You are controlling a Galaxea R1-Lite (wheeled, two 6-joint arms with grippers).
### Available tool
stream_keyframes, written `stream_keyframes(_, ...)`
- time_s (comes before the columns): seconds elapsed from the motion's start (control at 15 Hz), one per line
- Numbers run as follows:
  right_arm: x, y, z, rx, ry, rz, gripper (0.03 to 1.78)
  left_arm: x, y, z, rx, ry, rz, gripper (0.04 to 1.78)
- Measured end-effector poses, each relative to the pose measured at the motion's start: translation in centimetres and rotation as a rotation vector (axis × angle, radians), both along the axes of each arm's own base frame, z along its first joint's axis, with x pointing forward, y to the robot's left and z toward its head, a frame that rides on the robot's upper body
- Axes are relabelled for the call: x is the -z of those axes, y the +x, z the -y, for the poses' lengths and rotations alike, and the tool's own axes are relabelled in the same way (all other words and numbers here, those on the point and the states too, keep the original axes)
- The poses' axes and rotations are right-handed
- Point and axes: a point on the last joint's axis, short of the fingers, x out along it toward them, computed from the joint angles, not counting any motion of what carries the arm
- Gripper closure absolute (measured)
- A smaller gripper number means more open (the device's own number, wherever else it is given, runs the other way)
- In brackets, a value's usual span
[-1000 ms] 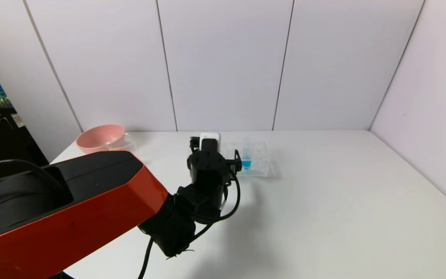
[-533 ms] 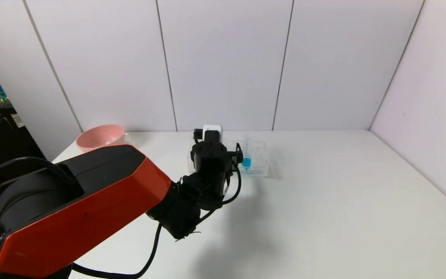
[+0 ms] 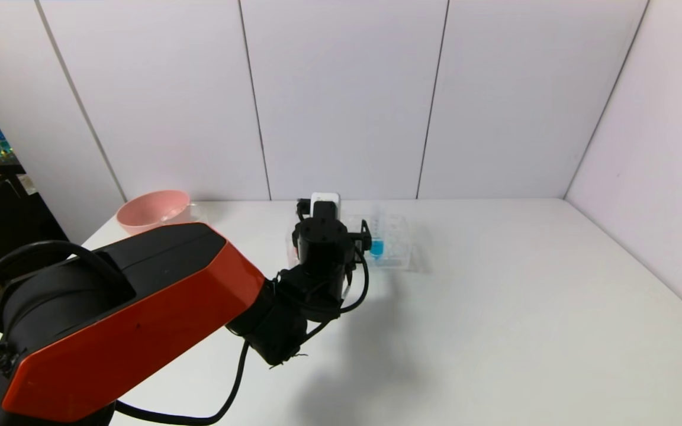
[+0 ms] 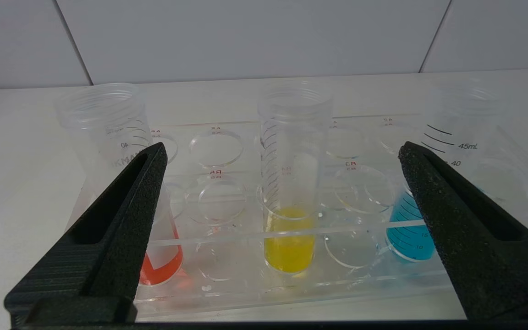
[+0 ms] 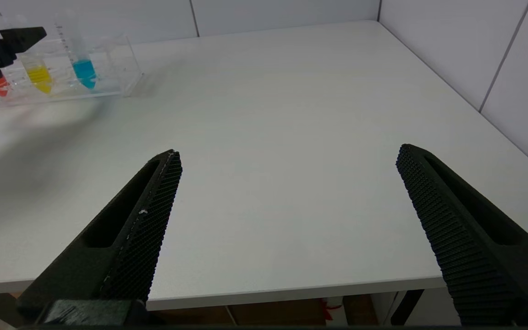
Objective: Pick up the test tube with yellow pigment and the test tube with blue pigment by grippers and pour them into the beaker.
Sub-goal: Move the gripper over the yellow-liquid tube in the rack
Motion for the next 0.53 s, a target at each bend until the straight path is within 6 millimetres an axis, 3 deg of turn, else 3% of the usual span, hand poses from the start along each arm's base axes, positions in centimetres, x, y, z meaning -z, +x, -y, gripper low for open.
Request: stream_keyframes(0.53,0.0,0.0,0.0,0.0,0.0,0.0,0.1,0.01,0.11,-0.07,-0.003,0.002,-0.001,0.06)
